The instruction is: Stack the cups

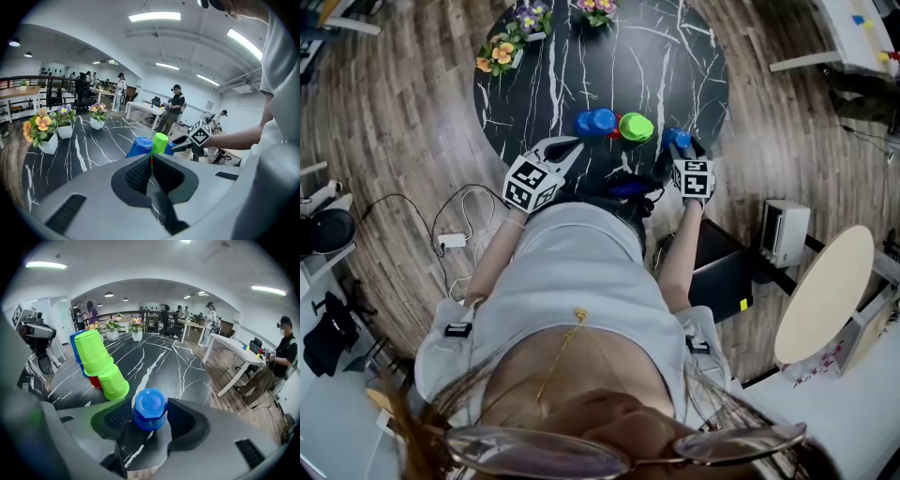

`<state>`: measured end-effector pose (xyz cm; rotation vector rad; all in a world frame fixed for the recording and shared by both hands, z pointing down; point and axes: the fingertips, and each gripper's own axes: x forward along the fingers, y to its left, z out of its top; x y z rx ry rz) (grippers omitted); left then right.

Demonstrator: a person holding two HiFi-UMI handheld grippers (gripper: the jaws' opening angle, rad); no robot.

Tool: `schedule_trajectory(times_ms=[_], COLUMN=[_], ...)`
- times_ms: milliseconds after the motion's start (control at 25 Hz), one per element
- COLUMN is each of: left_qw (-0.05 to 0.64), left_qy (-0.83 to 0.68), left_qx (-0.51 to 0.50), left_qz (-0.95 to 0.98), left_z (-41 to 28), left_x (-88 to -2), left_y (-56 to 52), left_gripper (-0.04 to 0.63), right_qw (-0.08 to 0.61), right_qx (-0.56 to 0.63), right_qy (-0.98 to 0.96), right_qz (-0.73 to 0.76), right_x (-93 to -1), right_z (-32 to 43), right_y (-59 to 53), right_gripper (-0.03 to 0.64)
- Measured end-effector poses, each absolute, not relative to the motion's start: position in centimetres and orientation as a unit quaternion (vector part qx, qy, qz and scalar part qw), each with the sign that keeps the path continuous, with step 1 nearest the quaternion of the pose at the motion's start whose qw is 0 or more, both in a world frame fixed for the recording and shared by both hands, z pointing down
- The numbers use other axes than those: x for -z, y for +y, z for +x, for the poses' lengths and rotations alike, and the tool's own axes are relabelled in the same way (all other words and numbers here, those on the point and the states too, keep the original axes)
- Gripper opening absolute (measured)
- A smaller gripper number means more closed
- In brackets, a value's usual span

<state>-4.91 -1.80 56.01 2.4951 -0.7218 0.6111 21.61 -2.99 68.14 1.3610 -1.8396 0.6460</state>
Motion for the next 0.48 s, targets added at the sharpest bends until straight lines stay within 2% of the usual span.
schedule_trajectory(times_ms=[480], left_qw=[0.233], left_qy=[-0.26], left_qx=[-0.22], left_qz=[0.911], left_z=[-4.82], left_x=[-55.85], left_y=[-1.95], left_gripper=[0.034], right_qw=[0.365], right_qx=[-0.253], right_qy=[-0.713], right_qz=[0.542], right_x=[-67.58], right_z=[21.94], right_y=[-3.23], right_gripper=[0.221])
